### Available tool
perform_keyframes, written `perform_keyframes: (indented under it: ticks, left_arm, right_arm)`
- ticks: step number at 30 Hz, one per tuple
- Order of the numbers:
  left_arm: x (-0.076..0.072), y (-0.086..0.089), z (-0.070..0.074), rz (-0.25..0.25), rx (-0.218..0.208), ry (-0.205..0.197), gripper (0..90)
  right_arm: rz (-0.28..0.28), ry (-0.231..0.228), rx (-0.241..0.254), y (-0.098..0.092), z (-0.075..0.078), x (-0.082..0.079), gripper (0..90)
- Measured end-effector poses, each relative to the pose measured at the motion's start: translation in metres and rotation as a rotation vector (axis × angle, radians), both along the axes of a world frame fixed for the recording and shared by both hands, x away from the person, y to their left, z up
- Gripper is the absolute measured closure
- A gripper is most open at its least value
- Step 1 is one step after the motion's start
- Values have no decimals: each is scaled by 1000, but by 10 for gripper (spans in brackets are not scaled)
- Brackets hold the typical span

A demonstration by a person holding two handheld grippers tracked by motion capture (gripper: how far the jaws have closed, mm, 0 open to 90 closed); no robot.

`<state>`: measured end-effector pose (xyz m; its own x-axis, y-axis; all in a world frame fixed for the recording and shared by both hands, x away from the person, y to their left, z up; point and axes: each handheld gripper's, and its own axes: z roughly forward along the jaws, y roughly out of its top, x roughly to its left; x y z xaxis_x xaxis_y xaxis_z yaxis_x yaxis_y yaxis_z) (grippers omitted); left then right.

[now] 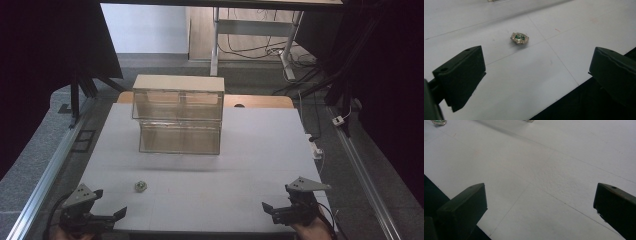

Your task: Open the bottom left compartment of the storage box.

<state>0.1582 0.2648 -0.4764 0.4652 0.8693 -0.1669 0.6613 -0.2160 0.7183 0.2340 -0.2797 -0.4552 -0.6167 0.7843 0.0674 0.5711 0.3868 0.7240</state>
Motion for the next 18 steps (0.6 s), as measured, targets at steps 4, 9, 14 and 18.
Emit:
perform_keyframes:
  ticks: [4, 9, 14, 18]
  left_arm:
    - [0, 0, 0, -9, -5, 2, 10]
    - [1, -1, -1, -33, -1, 12, 22]
    - [2, -3, -1, -37, 13, 21, 33]
    - [3, -3, -2, -35, 16, 32, 39]
  right_arm:
    - [7, 6, -1, 1, 0, 0, 0]
    - [12, 16, 7, 0, -1, 1, 0]
    - [23, 21, -2, 1, -1, 1, 0]
    - [32, 24, -5, 2, -1, 2, 0]
